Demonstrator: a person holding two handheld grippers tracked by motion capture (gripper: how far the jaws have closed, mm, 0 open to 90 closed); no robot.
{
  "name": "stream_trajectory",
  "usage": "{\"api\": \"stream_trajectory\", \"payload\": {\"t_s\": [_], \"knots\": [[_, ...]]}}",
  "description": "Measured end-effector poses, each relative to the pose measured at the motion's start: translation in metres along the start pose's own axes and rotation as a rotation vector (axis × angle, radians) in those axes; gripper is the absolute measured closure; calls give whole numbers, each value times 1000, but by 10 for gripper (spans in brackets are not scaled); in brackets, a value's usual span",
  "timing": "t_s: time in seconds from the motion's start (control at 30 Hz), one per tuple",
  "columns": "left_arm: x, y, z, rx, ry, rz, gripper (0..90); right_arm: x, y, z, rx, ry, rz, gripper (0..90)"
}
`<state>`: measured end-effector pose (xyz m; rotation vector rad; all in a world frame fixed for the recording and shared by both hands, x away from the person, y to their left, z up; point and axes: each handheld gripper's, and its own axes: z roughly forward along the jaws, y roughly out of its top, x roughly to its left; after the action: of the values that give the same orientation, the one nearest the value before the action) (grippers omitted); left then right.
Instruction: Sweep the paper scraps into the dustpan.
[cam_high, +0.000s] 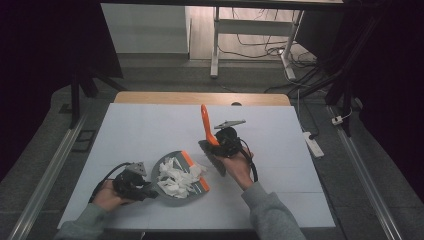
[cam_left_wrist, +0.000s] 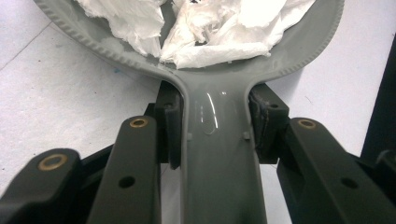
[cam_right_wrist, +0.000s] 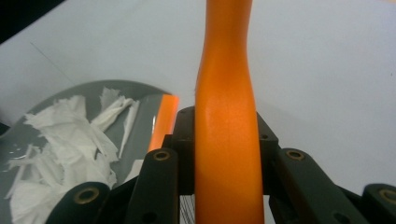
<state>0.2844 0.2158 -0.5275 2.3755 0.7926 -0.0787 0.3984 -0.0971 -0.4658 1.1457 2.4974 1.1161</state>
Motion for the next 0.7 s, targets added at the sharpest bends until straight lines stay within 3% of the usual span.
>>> {"api": "stream_trajectory", "payload": {"t_s": [0.13,0.33,0.57,0.7], "knots": [[0,0,0,1,1,-2,615,6,-2,19,79,-11,-15,705],[0,0,1,3,-3,-4,615,34,-1,39,128,43,-73,705],[0,0,1,3,-1,-6,615,75,8,44,112,132,-139,704],[0,0,1,4,-2,-5,615,89,12,39,86,181,-157,705]]}}
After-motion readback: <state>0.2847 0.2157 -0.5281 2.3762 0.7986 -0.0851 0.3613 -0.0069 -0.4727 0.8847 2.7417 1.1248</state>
